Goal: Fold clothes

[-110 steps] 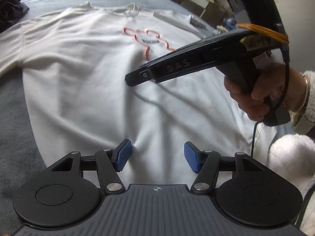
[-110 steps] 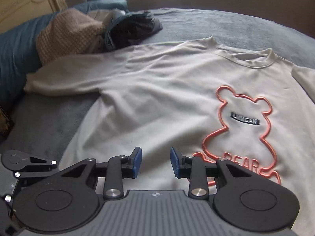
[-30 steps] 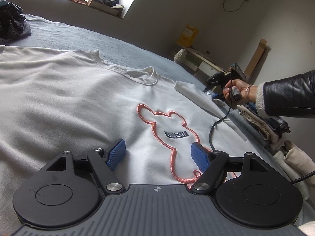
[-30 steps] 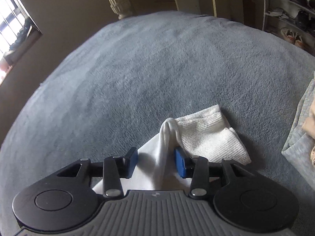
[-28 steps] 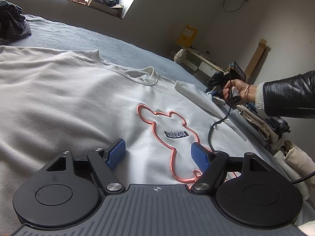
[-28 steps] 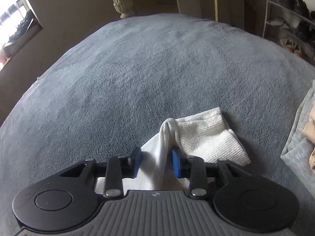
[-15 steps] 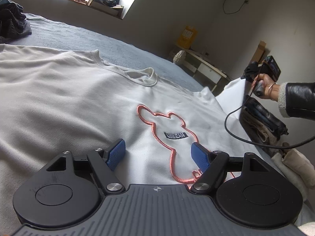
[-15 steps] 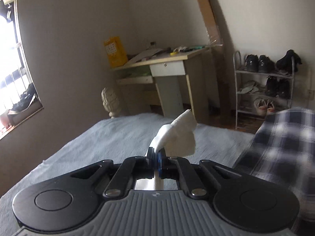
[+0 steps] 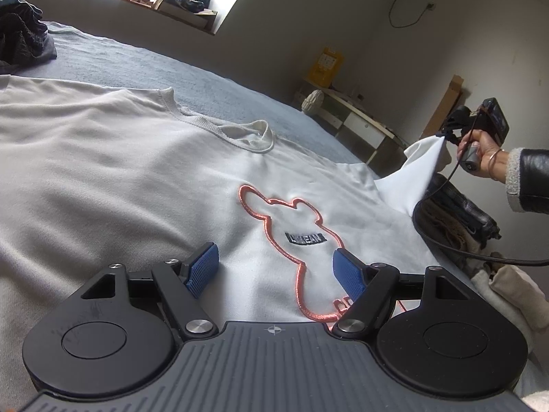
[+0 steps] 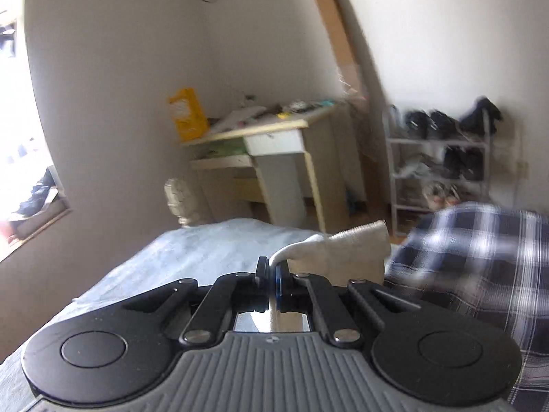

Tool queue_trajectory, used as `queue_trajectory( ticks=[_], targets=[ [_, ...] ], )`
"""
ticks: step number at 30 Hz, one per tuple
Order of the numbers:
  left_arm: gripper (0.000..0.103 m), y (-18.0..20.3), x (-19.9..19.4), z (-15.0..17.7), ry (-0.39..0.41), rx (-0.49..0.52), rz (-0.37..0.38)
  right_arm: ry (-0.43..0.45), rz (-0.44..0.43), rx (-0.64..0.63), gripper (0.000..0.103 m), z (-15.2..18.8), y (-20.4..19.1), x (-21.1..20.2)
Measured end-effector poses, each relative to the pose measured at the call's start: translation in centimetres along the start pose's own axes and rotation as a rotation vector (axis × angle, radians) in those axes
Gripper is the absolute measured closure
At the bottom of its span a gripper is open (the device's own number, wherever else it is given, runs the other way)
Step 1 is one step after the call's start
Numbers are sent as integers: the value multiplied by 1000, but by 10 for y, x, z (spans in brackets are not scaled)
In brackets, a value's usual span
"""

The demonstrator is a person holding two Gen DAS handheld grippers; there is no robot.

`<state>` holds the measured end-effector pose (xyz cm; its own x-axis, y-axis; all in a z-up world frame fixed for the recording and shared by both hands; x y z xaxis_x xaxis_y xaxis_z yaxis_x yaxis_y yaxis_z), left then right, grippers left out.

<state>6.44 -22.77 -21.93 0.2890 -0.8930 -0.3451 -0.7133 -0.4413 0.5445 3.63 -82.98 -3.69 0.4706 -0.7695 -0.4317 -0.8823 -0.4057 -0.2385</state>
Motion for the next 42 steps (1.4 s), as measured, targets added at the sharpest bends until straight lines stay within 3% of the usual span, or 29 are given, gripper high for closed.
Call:
queue_trajectory(
  ticks=[6, 11, 14, 15, 16, 18, 21, 24, 26, 29, 33, 36, 38, 41, 42],
  targets=[
    [29, -1, -2, -1, 2, -15, 9, 71, -313, -206, 100, 8, -49, -104],
    [27, -3, -15, -11, -41, -73, 39, 104, -636, -445, 99, 56, -106, -221],
    [26, -8, -41, -23, -34, -122, 25, 62, -806, -637, 95, 121, -136, -276],
    [25, -9, -50, -26, -32, -138, 20, 28, -857, -714, 81, 150, -145, -292],
    [22, -12, -61, -29, -25, -157, 12, -21, -896, -802, 55, 180, -152, -303],
    [20, -19, -83, -31, -6, -189, -9, -105, -948, -1038, 41, 252, -157, -330],
    [20, -24, -107, -29, 8, -194, -47, -138, -935, -1382, 42, 341, -143, -368],
    [20, -22, -116, -25, 20, -203, -48, -156, -964, -1452, 42, 368, -123, -397],
    [20, -19, -116, -22, 21, -215, -40, -193, -975, -1422, 41, 366, -117, -410],
    [20, -18, -119, -18, 19, -220, -49, -266, -942, -1267, 41, 332, -122, -398],
    [21, -17, -123, -11, 16, -223, -66, -501, -816, -813, 32, 282, -146, -332],
    [21, -16, -126, -6, 14, -226, -78, -704, -677, -376, 30, 271, -153, -263],
    [21, -15, -128, -3, 13, -227, -87, -793, -596, -169, 31, 280, -153, -228],
    [21, -19, -135, -2, 12, -221, -104, -875, -514, -21, 42, 306, -153, -195],
    [21, -22, -138, -3, 15, -227, -110, -899, -517, 11, 59, 314, -154, -191]
  ],
)
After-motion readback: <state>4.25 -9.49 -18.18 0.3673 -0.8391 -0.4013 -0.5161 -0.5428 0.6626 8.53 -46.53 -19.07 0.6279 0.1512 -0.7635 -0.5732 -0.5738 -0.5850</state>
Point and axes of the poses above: each gripper's, at about its wrist camera, not at the fingertips, and x roughly the way its jaws point, y to its right, z to its underside, the point moved 7 cm from there along x, roughly the way its jaws point, and after that the axes turned 6 degrees about z, right-handed, at the moved point
